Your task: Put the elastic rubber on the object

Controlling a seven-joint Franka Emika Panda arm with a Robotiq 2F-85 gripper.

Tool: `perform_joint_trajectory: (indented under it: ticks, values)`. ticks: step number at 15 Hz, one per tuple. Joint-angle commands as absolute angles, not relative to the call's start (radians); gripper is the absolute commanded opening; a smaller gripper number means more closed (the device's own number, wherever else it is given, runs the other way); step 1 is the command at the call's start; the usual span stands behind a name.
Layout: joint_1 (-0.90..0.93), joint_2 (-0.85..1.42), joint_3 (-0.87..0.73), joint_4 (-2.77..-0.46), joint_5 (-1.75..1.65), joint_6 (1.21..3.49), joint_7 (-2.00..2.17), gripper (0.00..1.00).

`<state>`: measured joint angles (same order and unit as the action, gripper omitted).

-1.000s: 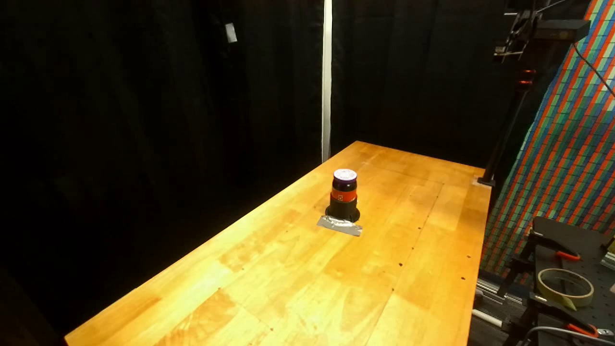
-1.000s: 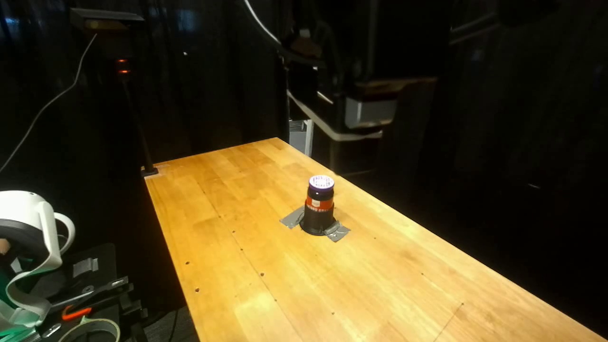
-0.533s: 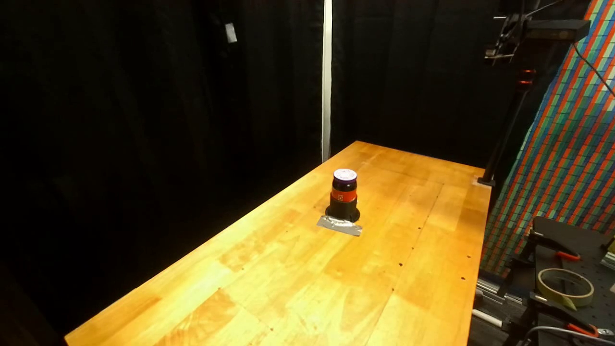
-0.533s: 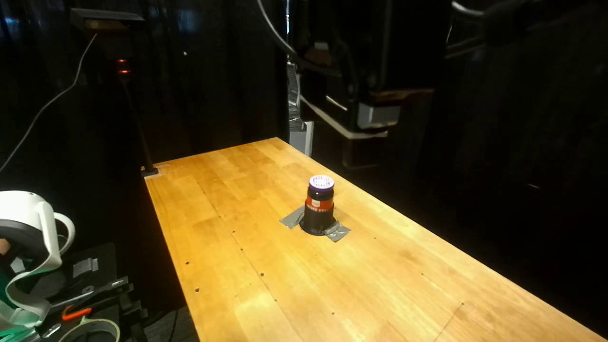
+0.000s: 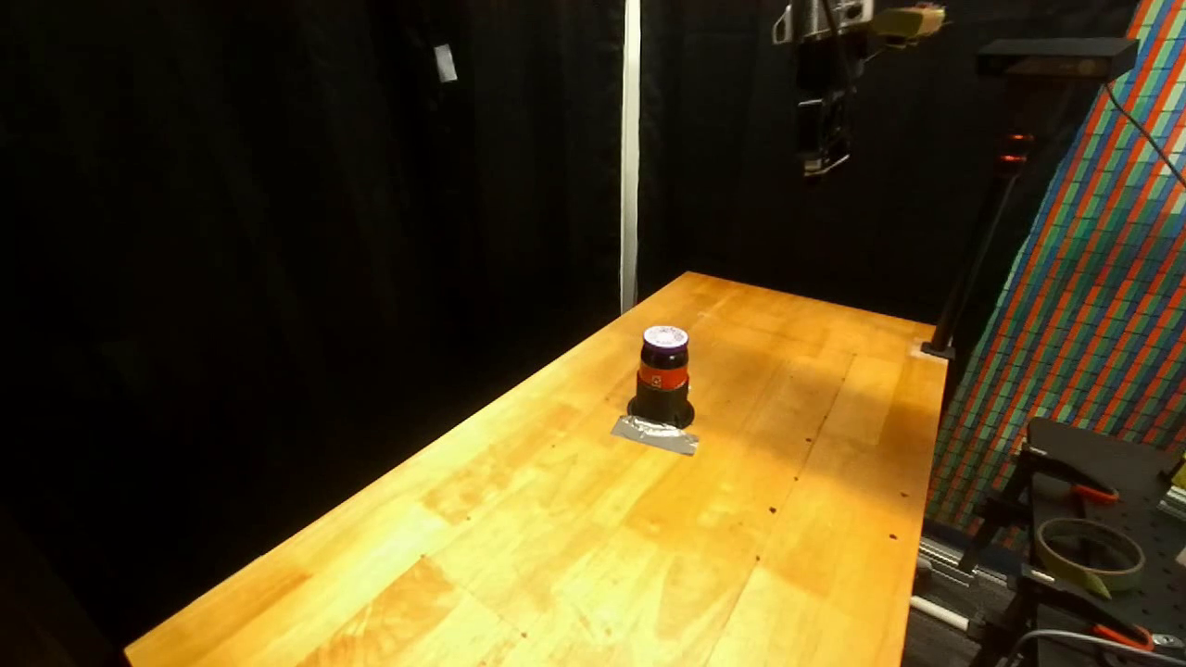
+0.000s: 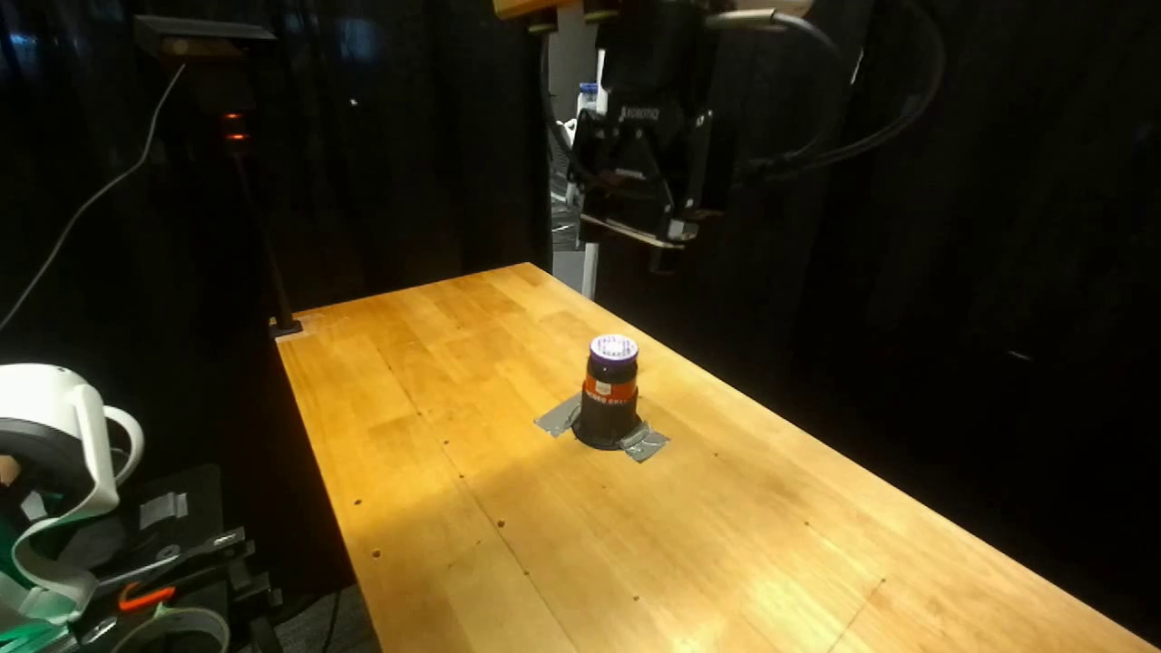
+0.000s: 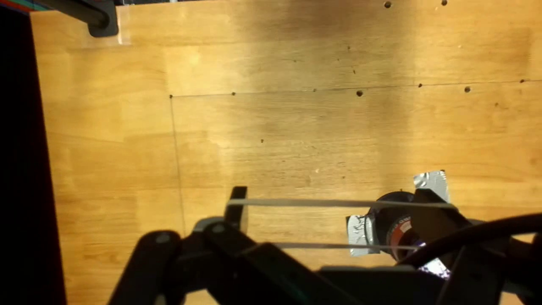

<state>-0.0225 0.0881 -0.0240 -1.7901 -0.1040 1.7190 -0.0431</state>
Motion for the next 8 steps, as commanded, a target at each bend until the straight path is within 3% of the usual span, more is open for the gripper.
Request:
perform_joint_trajectory:
  ticks: [1,8]
  values:
    - [0.024,0.311,0.019,-1.559,-0.082,1.67,-0.003,1.0]
    - [0.138,0.681,0.03,-1.244,-0.097,1.876,0.216,1.0]
